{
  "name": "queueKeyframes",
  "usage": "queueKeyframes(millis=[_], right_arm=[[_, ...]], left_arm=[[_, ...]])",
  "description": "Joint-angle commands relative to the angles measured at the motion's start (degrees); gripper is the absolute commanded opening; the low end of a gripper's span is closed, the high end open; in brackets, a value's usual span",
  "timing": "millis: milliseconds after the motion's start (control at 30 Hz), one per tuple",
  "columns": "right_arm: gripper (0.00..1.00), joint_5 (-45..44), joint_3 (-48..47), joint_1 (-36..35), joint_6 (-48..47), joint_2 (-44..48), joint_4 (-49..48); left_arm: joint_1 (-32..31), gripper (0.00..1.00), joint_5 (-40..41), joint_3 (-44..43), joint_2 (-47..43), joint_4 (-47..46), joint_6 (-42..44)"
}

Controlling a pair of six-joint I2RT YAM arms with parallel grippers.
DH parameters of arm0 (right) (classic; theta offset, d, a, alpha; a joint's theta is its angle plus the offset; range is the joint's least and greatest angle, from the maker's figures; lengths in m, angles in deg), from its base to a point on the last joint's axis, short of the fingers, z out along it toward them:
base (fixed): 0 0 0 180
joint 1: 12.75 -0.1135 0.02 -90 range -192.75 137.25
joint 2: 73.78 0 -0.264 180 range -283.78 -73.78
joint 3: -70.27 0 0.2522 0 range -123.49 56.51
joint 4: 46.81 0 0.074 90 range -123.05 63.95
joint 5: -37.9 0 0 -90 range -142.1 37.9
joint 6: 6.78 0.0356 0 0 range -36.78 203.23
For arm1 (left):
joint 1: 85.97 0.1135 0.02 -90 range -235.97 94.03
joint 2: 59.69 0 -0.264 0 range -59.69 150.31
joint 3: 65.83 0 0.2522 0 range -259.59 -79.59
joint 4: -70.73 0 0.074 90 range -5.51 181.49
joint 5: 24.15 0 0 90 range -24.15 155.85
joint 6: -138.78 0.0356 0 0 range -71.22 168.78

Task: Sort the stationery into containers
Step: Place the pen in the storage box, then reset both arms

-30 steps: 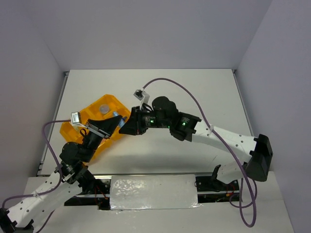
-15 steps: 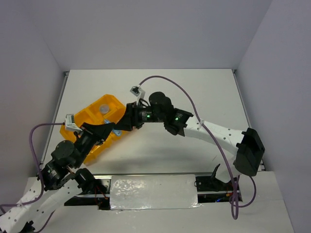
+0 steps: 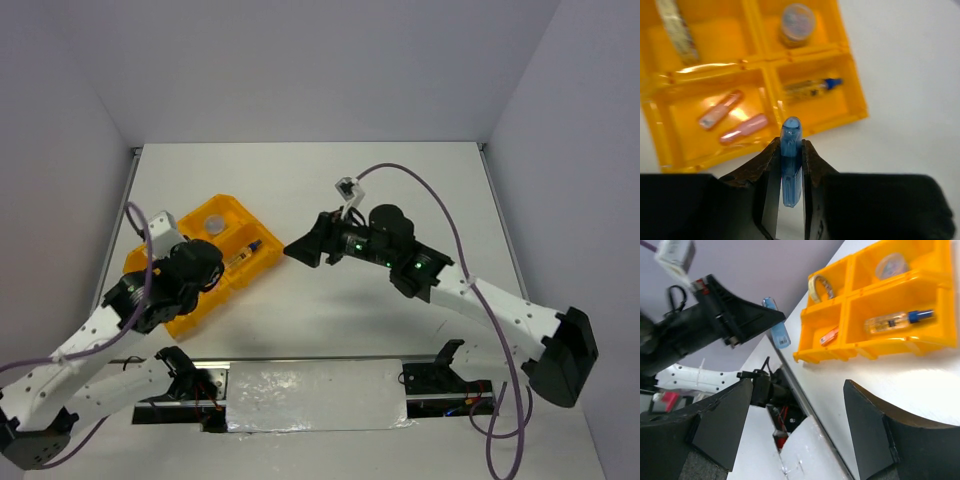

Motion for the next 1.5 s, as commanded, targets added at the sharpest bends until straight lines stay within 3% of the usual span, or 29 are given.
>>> queueKeyframes(millis=[0, 100, 133, 233, 367, 467, 567, 633, 667, 700, 867, 1000, 1067, 1100, 1200, 1467], right_arm=[[0.81, -4.62, 3.68, 0.79, -3.31, 8.67, 2.27], [0.81, -5.32, 6.05, 0.79, -4.55, 12.11, 4.73], [0.81, -5.58, 7.28, 0.7, -4.81, 14.56, 5.17], [0.82, -7.08, 9.21, 0.79, -5.34, 19.22, 7.02], [0.82, -8.49, 10.19, 0.79, -6.3, 23.72, 10.53], [0.82, -8.84, 10.54, 0.79, -7.01, 26.35, 12.2], [0.82, -8.66, 10.54, 0.79, -7.45, 28.2, 13.52], [0.82, -8.66, 10.72, 0.7, -7.54, 28.91, 13.88], [0.82, -8.75, 10.72, 0.7, -7.62, 29.26, 14.14], [0.82, -8.84, 10.72, 0.7, -7.63, 29.79, 14.4], [0.82, -9.36, 9.05, 0.7, -8.85, 30.76, 17.38], [0.85, -14.36, 4.85, 0.62, -11.66, 31.9, 25.2], [1.0, -24.67, 2.21, 0.79, -13.07, 33.13, 34.47], [1.0, -28.49, -1.03, 0.62, -13.25, 33.48, 37.75], [1.0, -41.86, -8.25, 0.62, -13.78, 35.06, 49.71], [1.0, -55.33, -26.89, 0.7, -17.03, 36.03, 71.07]], left_arm=[[1.97, 0.0, 11.84, -3.04, 7.31, 12.68, -5.09], [9.34, 0.0, 8.52, -1.03, 11.36, 5.96, 2.54], [14.93, 0.0, 6.33, 0.02, 12.08, 3.31, 4.91], [22.87, 0.0, -2.38, 4.33, 13.49, -4.88, 11.25], [24.57, 0.03, -4.5, 7.5, 14.19, -9.19, 11.35], [24.83, 0.13, -4.07, 8.03, 15.59, -9.29, 10.39], [25.1, 0.25, -3.27, 8.81, 15.25, -8.93, 9.85], [25.18, 0.39, -2.83, 9.7, 13.85, -9.2, 9.77], [25.36, 0.46, -2.74, 10.57, 12.88, -9.72, 9.68], [25.54, 0.62, -2.66, 10.75, 12.61, -9.47, 9.59], [26.15, 0.99, -2.74, 9.36, 12.17, -7.71, 9.33], [26.15, 0.99, -12.55, 5.49, 9.98, -13.38, 19.32], [26.07, 0.99, -24.55, 2.59, 9.01, -16.75, 29.6], [25.8, 0.99, -26.28, 1.1, 9.01, -16.5, 31.46], [24.31, 0.99, -21.65, -5.75, 8.13, -9.57, 35.33], [24.22, 0.99, -14.35, -17.71, -2.75, 2.65, 39.73]])
